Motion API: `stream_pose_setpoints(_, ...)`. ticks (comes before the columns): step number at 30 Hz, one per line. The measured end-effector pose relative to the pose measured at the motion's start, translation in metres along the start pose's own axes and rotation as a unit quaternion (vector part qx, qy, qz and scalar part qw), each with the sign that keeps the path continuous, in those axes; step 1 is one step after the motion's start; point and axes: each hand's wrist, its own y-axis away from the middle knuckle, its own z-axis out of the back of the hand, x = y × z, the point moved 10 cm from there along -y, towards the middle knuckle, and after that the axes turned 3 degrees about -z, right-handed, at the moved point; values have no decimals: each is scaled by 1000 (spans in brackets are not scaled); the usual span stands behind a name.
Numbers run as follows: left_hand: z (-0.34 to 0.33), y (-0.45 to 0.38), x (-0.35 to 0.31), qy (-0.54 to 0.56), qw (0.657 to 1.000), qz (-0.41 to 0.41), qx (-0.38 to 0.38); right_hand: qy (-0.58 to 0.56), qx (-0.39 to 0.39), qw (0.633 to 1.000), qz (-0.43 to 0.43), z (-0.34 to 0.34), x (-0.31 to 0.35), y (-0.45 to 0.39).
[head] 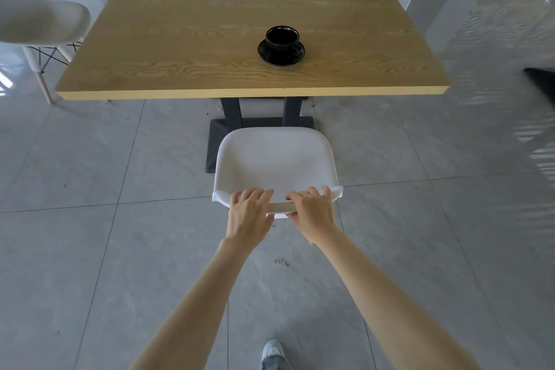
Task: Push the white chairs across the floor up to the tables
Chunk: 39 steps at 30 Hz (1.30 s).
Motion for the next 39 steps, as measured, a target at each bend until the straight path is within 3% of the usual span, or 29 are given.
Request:
stream_pose_setpoints(5,-3,31,2,-2,996,61,72,-80,15,997,-18,11,13,15)
stream_pose_setpoints(10,40,60,0,77,989,125,13,-225,8,974,-33,47,31,43)
stream_pose_setpoints(16,92,125,-3,208,949,209,-114,-263,6,965,2,71,61,98)
stream_pose_setpoints(22,95,205,-1,372,871,310,-83,-278,-8,960,40,102,94,169)
stream_pose_setpoints(26,120,275,7,394,847,341,-104,-302,-10,949,90,127,136,219)
stream_pose_setpoints(31,176,354,41,403,816,367,-189,-316,-17,931,185,152,213,259)
stream_pose_setpoints(39,253,414,114,404,785,364,-296,-360,-1,891,276,168,333,268)
